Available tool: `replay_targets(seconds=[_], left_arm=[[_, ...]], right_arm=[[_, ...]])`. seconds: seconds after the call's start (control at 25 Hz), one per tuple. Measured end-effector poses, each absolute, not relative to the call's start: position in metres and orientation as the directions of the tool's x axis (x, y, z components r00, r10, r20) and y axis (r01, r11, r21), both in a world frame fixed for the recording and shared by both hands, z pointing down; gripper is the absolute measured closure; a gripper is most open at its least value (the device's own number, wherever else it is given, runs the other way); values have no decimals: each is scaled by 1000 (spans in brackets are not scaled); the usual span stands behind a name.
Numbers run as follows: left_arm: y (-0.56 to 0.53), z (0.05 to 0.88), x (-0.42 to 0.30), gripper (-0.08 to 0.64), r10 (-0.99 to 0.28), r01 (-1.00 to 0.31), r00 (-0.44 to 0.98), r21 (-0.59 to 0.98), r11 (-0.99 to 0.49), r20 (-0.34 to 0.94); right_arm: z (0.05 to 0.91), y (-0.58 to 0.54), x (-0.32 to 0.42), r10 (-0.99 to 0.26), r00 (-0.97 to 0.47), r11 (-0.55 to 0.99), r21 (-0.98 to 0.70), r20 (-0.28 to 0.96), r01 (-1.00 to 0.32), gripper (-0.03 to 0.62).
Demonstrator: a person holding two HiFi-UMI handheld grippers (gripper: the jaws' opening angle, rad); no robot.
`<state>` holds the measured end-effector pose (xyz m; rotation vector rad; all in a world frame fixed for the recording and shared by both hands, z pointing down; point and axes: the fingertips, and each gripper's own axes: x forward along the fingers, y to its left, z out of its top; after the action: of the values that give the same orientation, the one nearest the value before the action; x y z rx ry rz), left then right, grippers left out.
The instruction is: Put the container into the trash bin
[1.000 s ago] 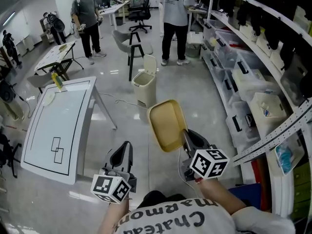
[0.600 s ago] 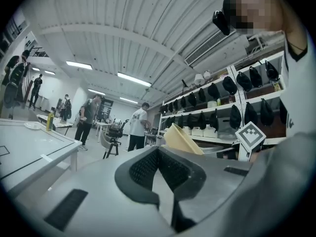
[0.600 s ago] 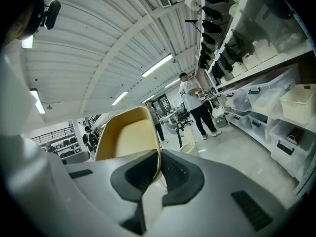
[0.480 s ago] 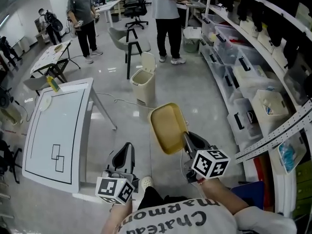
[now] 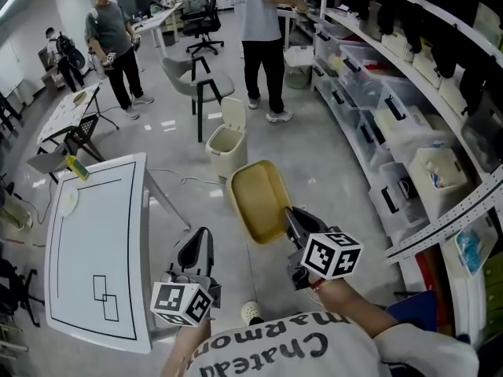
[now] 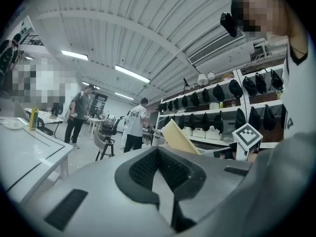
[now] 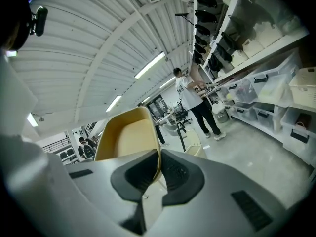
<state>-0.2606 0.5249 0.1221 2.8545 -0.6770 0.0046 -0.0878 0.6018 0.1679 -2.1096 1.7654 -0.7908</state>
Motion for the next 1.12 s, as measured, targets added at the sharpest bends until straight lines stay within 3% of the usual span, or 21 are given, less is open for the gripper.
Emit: replay_targets(seconds=[0.64,1.12], left_arm=[[403,111,-257,538,-398,-392,917,210,-896,12],[382,129,-250,538,-377,-372,925,278,-885,36]], right_arm=[[168,487,-100,-965,112,-226,-534,238,-814,552],[180,467,-95,-957,107,-243,-544,269,-803,552]])
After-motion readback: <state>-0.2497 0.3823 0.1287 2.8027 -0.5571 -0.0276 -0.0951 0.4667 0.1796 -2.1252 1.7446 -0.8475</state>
